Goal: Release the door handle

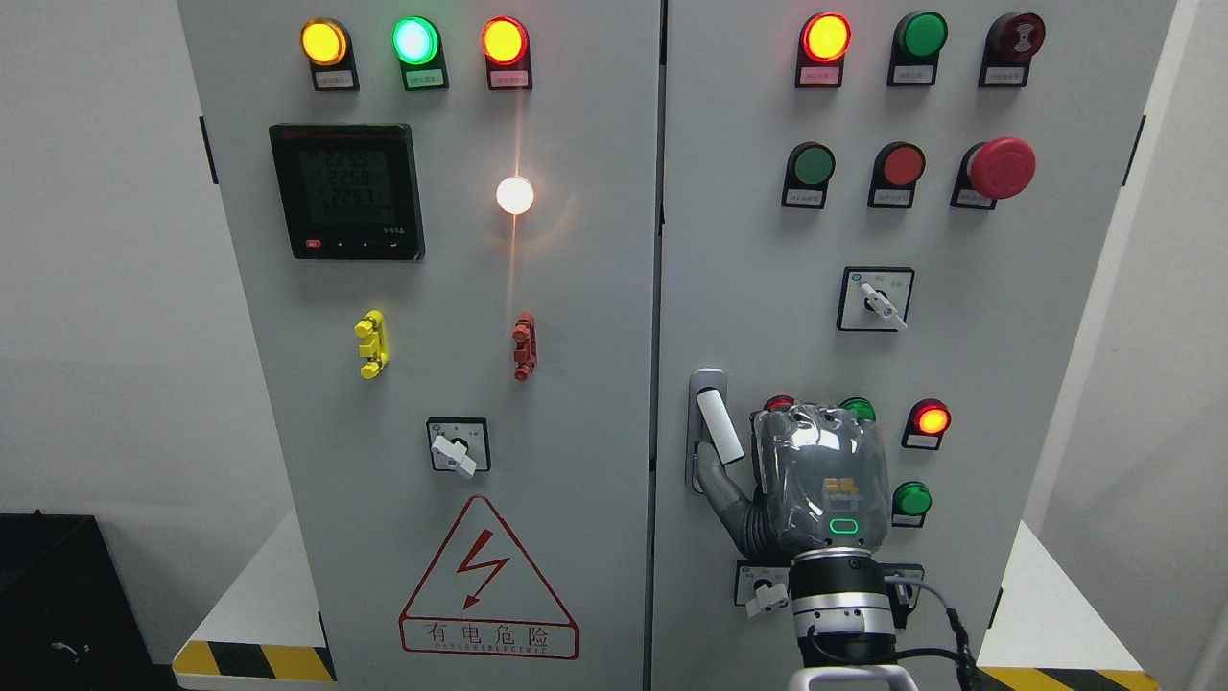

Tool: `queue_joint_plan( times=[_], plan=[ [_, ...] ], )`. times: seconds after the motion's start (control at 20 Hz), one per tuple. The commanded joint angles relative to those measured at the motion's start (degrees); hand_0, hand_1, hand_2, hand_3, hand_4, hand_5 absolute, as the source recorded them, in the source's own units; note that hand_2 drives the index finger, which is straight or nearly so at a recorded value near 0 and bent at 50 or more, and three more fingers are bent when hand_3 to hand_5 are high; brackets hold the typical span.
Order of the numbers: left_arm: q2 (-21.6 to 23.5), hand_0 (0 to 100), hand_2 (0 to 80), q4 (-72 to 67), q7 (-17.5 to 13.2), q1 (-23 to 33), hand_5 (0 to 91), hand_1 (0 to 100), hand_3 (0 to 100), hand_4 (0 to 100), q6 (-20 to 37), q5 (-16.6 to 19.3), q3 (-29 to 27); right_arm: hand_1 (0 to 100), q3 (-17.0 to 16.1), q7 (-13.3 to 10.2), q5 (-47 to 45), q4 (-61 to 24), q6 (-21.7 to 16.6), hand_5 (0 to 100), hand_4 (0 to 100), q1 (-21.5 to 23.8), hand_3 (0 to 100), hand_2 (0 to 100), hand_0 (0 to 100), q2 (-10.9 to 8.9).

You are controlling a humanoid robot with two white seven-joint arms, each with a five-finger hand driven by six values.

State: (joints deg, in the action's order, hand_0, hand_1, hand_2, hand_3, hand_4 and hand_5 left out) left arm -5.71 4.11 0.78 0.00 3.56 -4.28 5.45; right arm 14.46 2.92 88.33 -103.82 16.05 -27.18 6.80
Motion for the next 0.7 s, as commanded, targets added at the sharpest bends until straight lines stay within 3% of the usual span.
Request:
queue_joint_plan(
  times=[0.0, 0.65],
  plan=[
    [0.0, 12, 0.0, 0.0, 0.0, 1.0, 0.0, 56, 0, 0, 0.0, 0.0, 0.0, 41, -0.2, -0.2, 0.6, -0.3, -0.1, 98, 100, 0.0, 100, 95, 47, -0.04],
    [0.0, 12, 0.0, 0.0, 0.0, 1.0, 0.0, 56, 0, 0, 0.0, 0.0, 0.0, 43, -0.2, -0.8, 0.8, -0.7, -0.1, 98, 100, 0.5, 100, 95, 46, -0.04]
  ],
)
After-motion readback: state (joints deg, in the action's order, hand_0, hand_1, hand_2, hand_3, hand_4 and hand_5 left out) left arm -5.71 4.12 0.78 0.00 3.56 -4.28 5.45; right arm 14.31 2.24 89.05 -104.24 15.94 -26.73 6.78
